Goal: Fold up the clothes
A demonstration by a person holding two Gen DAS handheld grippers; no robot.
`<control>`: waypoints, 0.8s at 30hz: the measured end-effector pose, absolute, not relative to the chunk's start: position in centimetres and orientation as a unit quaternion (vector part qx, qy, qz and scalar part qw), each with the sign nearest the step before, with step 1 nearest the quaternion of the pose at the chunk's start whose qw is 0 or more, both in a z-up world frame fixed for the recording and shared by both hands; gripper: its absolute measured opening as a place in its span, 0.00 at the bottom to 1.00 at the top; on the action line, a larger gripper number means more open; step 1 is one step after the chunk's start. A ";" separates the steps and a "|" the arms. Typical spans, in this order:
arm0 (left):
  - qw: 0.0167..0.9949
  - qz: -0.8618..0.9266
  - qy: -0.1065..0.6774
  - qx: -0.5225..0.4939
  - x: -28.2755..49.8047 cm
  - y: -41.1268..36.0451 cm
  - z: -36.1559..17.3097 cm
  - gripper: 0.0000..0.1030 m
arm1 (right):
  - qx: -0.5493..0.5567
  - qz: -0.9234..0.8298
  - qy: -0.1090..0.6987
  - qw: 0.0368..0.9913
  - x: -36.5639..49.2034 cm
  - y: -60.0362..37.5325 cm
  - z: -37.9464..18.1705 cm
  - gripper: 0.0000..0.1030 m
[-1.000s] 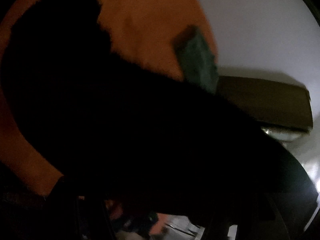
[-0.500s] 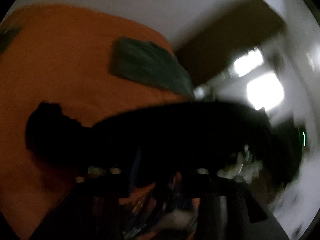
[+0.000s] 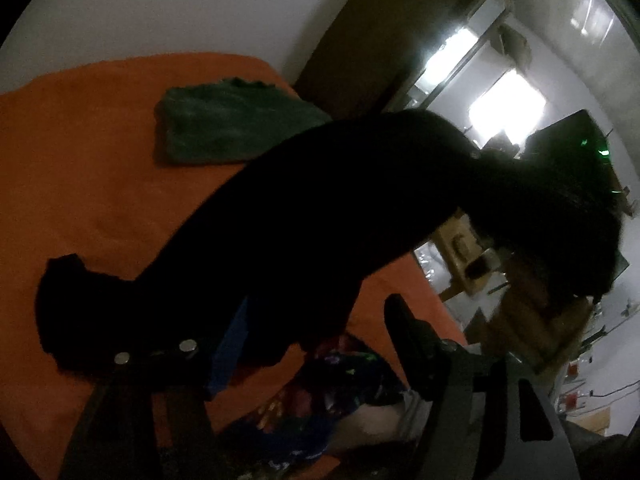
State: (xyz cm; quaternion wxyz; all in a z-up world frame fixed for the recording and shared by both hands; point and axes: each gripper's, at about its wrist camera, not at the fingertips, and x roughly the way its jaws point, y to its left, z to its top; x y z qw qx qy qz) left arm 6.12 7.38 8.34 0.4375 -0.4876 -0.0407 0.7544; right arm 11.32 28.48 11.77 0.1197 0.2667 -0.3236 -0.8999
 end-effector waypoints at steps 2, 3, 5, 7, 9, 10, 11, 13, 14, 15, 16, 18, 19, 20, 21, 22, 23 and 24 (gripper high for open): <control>0.431 0.752 -0.036 -0.497 6.0 7.7 7.5 0.67 | 0.275 -0.901 -0.310 0.124 11.2 27.9 11.9 0.06; 0.427 0.751 -0.034 -0.503 5.8 8.2 7.2 0.67 | 0.281 -0.903 -0.300 0.126 11.1 27.4 11.9 0.06; 0.424 0.758 -0.037 -0.495 5.6 8.4 7.0 0.67 | 0.290 -0.907 -0.275 0.131 10.9 26.5 12.0 0.06; 0.425 0.772 -0.046 -0.471 5.5 8.1 7.1 0.63 | 0.294 -0.914 -0.247 0.133 10.9 25.6 12.2 0.06; 0.425 0.785 -0.054 -0.447 5.5 7.7 7.2 0.38 | 0.295 -0.921 -0.222 0.125 11.0 25.1 12.3 0.06; 0.420 0.792 -0.050 -0.441 5.5 7.5 7.5 0.24 | 0.295 -0.921 -0.223 0.125 11.0 25.3 12.2 0.06; 0.413 0.799 -0.046 -0.434 5.5 7.2 7.9 0.20 | 0.296 -0.920 -0.224 0.125 11.0 25.5 12.2 0.07; 0.382 0.827 -0.052 -0.410 5.4 6.3 8.7 0.11 | 0.297 -0.917 -0.232 0.126 10.9 25.9 12.0 0.10; 0.376 0.832 -0.061 -0.404 5.4 5.7 9.0 0.11 | 0.298 -0.916 -0.238 0.127 10.9 26.0 11.9 0.10; 0.376 0.834 -0.068 -0.399 5.4 5.3 9.4 0.09 | 0.301 -0.913 -0.245 0.127 10.8 26.2 11.7 0.10; 0.378 0.835 -0.070 -0.393 5.5 5.1 9.6 0.08 | 0.303 -0.911 -0.249 0.126 10.8 26.3 11.5 0.10; 0.380 0.839 -0.074 -0.383 5.6 4.7 9.9 0.08 | 0.306 -0.908 -0.258 0.125 10.8 26.4 11.3 0.10; 0.380 0.840 -0.075 -0.381 5.7 4.6 10.0 0.07 | 0.307 -0.906 -0.262 0.125 10.7 26.4 11.2 0.10; 0.379 0.840 -0.075 -0.380 5.7 4.5 10.1 0.07 | 0.308 -0.905 -0.266 0.126 10.7 26.3 11.0 0.10; 0.375 0.841 -0.077 -0.382 5.8 4.5 10.0 0.07 | 0.309 -0.903 -0.270 0.126 10.6 26.3 10.9 0.10; 0.372 0.842 -0.079 -0.384 5.8 4.5 9.9 0.07 | 0.310 -0.902 -0.274 0.126 10.6 26.3 10.8 0.10; 0.374 0.838 -0.081 -0.388 5.6 4.6 9.8 0.07 | 0.312 -0.901 -0.273 0.126 10.6 26.2 10.7 0.10; 0.376 0.835 -0.083 -0.393 5.5 4.7 9.6 0.07 | 0.313 -0.901 -0.272 0.125 10.5 26.1 10.6 0.10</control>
